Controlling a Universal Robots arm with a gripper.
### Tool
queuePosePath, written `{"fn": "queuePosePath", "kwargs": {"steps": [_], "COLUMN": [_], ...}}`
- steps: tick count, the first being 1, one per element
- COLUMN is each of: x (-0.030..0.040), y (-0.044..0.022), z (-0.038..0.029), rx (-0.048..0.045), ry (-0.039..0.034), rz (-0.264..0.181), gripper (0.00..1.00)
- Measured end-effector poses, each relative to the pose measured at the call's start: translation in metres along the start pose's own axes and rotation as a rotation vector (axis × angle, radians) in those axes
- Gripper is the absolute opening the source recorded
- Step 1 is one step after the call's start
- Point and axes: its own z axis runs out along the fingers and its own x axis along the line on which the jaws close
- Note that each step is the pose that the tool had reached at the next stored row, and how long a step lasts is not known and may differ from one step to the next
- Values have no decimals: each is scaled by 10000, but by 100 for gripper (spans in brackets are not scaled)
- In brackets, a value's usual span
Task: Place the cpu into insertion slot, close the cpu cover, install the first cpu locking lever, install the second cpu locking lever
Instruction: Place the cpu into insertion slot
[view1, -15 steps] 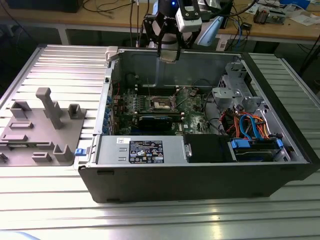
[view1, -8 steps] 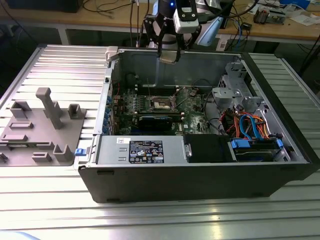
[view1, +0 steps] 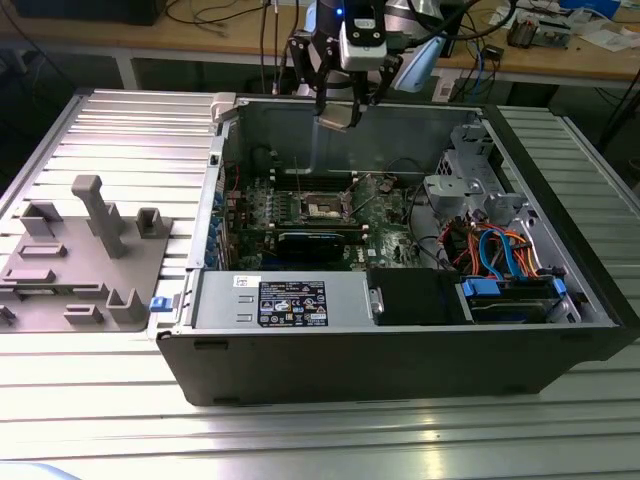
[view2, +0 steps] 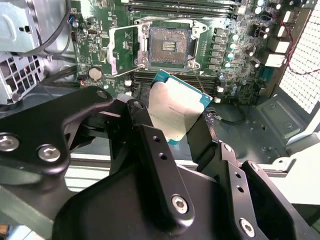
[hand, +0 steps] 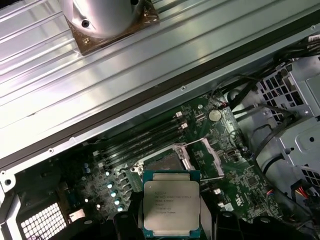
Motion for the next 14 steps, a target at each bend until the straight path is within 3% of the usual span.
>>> {"fn": "queuePosePath", "kwargs": {"steps": [5,9,14], "x": [-1,-1,-1], "y": [-1,-3,-5], "z": [19,45,70], "rx": [160,261,310], "ry": [-90,-116,-148], "rz": [320,607,916], "gripper": [54,54,54]}}
